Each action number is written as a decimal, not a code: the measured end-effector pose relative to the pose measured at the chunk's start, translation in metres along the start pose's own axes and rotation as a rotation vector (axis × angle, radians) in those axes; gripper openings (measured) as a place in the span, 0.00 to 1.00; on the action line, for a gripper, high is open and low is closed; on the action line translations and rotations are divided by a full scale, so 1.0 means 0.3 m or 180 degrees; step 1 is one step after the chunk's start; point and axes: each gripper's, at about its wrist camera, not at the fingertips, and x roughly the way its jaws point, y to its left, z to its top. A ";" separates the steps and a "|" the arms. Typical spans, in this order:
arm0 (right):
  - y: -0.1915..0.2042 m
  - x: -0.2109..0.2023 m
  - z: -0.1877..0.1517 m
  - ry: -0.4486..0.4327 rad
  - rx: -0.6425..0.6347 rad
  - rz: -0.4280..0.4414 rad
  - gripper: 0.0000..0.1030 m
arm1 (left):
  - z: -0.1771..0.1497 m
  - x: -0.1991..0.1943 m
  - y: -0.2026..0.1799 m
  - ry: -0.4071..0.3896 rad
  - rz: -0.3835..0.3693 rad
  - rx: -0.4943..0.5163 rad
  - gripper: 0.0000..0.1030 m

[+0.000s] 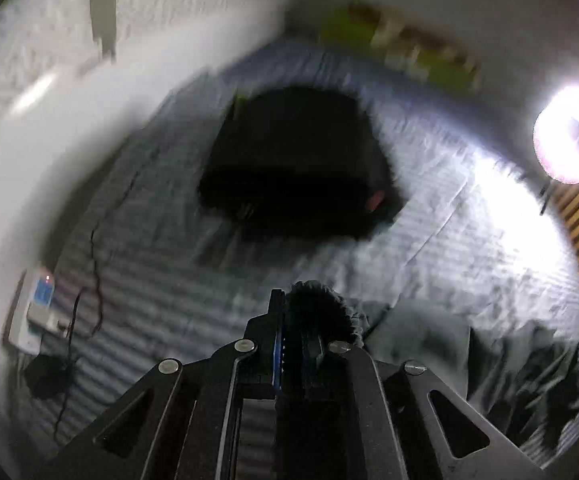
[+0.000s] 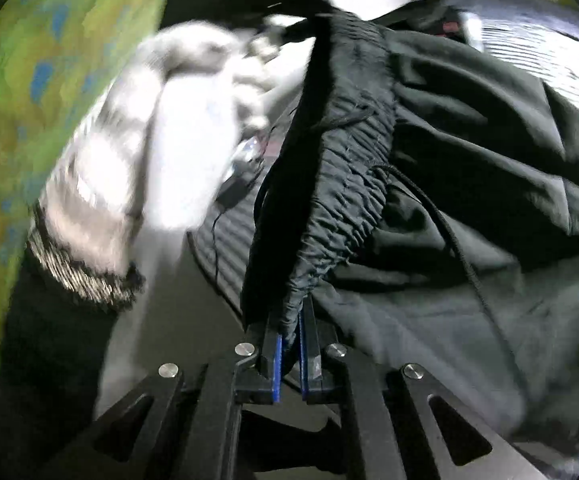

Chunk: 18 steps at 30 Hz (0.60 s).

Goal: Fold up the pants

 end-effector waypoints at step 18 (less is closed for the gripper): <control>-0.900 -1.076 -0.532 -0.1071 0.1478 -0.1907 0.49 | -0.177 -0.295 -0.153 -0.0384 0.0110 0.0308 0.64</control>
